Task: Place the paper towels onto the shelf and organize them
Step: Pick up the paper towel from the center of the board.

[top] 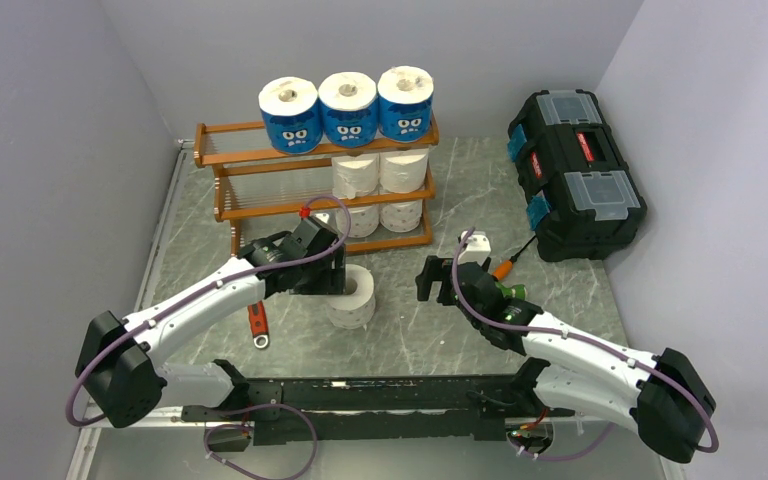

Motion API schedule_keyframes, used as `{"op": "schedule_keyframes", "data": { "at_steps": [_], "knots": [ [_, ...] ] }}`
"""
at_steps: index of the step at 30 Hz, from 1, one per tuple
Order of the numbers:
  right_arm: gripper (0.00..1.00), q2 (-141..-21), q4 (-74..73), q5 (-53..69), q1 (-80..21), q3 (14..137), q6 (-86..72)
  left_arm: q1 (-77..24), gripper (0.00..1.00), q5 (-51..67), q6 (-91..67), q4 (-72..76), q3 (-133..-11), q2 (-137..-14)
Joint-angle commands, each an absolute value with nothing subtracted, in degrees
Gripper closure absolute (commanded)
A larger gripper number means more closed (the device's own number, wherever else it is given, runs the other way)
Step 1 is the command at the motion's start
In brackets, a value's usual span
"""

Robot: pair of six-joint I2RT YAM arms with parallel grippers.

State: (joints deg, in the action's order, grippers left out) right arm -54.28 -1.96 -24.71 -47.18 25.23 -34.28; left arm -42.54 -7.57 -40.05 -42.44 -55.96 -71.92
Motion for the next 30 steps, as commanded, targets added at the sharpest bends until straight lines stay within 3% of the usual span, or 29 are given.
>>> {"op": "schedule_keyframes", "data": {
  "at_steps": [1,5,19,30],
  "knots": [
    [0.01,-53.89,-1.51,-25.93,-46.99,25.06,-34.72,-42.29,0.30,-7.03,-40.33,-40.36,-56.89,-71.71],
    [0.01,-54.10,-1.45,-25.85,-46.91,25.26,-34.71,-42.33,0.38,-6.81,-40.76,-39.97,-56.09,-71.98],
    [0.01,-54.08,-1.77,-25.92,-46.96,25.26,-34.97,-42.28,0.52,-4.97,-41.40,-38.06,-54.21,-72.51],
    [0.01,-55.02,-1.59,-25.69,-46.99,25.73,-34.80,-42.34,0.70,-7.56,-43.40,-41.32,-55.29,-68.85]
  ]
}}
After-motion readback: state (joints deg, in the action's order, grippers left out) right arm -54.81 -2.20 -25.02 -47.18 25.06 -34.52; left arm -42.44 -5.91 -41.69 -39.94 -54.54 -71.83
